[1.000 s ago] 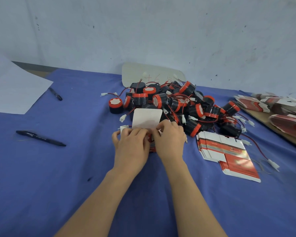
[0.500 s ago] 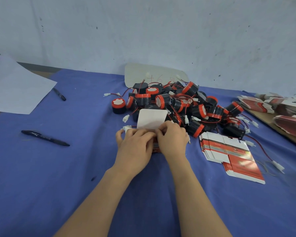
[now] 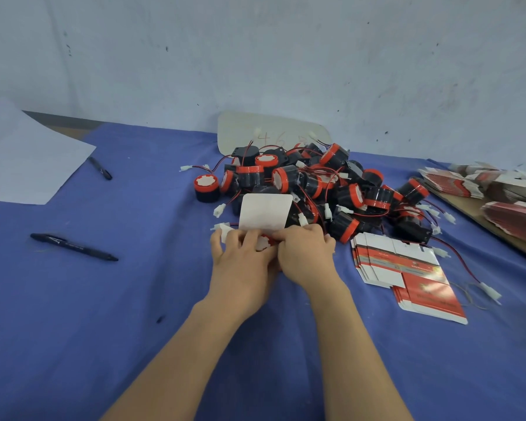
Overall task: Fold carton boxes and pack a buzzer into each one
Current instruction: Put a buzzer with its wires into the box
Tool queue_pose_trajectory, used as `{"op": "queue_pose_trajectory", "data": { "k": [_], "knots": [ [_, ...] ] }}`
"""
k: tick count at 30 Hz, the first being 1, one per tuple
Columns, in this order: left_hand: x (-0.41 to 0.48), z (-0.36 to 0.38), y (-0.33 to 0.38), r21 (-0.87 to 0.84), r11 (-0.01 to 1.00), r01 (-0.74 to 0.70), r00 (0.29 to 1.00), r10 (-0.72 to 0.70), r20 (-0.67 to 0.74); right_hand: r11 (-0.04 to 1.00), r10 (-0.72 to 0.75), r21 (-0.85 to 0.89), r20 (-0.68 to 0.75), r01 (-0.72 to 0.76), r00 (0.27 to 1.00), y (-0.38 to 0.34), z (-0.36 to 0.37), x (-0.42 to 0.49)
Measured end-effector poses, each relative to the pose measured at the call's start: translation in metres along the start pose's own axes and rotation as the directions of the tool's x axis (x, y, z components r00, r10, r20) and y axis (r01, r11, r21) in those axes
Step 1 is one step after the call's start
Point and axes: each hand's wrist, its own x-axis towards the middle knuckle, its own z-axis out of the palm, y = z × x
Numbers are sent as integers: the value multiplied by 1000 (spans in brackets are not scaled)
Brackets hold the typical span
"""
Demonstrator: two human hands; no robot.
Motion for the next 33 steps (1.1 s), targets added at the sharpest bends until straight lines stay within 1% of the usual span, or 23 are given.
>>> {"op": "queue_pose_trajectory", "data": {
  "k": [4,9,13,17,20,21,23,24,26,28,29,30,33],
  "knots": [
    [-2,-4,-2,-83,996,17,1000,-19,-21,999,14,-38,-1,-14,1000,-5,2,1],
    [-2,-6,-1,-91,995,35,999,-36,-16,995,56,-81,-23,-57,998,-3,3,3],
    [-2,-4,0,-92,995,31,999,-34,-28,993,116,-43,38,-114,993,0,6,6],
    [-1,-6,0,-109,994,32,994,-44,-105,990,137,9,120,-139,983,3,7,11],
    [2,-4,-4,-209,977,46,979,-86,-187,992,119,35,130,-124,984,7,7,12],
    [3,-4,-6,-236,969,69,968,-122,-218,990,111,71,132,-121,985,10,8,11],
    [4,-3,-10,-276,949,154,941,-226,-253,972,76,209,137,-104,988,12,8,8],
    [4,-2,-12,-308,930,201,927,-282,-247,957,63,272,128,-96,990,12,7,7],
    [5,0,-13,-428,866,260,909,-369,-196,942,74,323,75,-95,994,10,10,6],
    [5,2,-13,-584,776,239,907,-394,-152,935,84,345,11,-82,996,11,15,9],
    [5,3,-13,-626,751,209,909,-385,-159,929,78,364,-12,-68,997,11,17,10],
    [5,4,-12,-637,751,176,910,-371,-186,917,74,394,-32,-56,997,11,19,11],
    [4,5,-9,-595,799,88,905,-314,-287,871,107,486,-48,-71,993,13,19,13]
  ]
}}
